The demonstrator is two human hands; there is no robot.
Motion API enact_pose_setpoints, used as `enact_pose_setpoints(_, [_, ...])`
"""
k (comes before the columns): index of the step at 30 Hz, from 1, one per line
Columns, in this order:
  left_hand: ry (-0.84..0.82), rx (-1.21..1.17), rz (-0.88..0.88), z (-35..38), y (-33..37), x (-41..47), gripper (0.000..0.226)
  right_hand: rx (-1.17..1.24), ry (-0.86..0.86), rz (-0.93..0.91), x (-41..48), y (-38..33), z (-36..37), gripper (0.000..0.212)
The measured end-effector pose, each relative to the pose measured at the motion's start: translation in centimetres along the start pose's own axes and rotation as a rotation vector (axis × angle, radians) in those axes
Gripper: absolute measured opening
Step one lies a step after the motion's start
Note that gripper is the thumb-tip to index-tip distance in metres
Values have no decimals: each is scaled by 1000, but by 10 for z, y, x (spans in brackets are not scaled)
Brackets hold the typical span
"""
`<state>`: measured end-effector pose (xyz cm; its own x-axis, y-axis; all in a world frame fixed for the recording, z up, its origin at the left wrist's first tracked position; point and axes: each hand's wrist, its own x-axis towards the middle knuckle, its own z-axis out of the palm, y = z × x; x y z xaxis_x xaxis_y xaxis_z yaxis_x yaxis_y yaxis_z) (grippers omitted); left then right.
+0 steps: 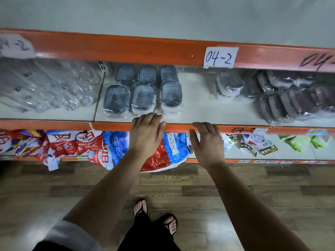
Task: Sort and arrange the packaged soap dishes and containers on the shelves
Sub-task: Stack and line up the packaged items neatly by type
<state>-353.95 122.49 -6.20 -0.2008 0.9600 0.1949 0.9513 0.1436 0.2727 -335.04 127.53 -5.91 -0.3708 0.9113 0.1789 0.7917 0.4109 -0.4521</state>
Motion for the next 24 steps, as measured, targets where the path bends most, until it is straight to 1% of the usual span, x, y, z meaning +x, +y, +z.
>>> enact_pose_setpoints(7, [109,94,23,-89,-31,-35,39,36,51,-118,-16,-70,-50,24])
enact_pose_setpoints(12, [243,126,-3,-155,-78,-63,34,41,82,-221,-19,-140,-68,24])
enact_pose_setpoints(16, [339,147,-34,-211,-134,-86,31,40,118,-322,-14,-214,-66,22])
enact_pose_setpoints(18, [372,143,-51,-240,-167,-100,35,39,145,-359,-13,-259,-60,24])
enact_pose_setpoints(21, [375,142,-76,-281,-217,-119,40,84,173,-387,-14,-325,-47,25])
enact_pose_setpoints(24, [371,188,-87,-316,-271,-138,42,113,187,-425,-13,-385,-26,19])
